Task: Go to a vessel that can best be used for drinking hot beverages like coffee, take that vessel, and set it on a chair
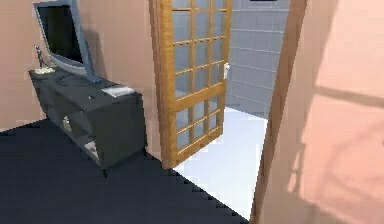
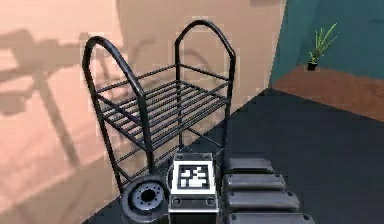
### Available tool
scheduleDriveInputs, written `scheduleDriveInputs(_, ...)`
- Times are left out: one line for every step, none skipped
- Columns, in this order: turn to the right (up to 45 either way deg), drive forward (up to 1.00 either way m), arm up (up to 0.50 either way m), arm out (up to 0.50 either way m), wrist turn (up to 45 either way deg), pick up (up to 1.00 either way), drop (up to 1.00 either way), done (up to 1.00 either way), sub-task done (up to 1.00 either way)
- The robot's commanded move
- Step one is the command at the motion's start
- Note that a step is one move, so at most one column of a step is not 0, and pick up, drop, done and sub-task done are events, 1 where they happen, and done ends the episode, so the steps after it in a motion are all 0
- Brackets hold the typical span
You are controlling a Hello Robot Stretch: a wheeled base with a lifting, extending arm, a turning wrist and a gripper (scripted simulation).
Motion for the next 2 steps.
scheduleDriveInputs(0.0, 0.4, 0.0, 0.0, 0.0, 0.0, 0.0, 0.0, 0.0)
scheduleDriveInputs(-45.0, 0.0, 0.0, 0.0, 0.0, 0.0, 0.0, 0.0, 0.0)
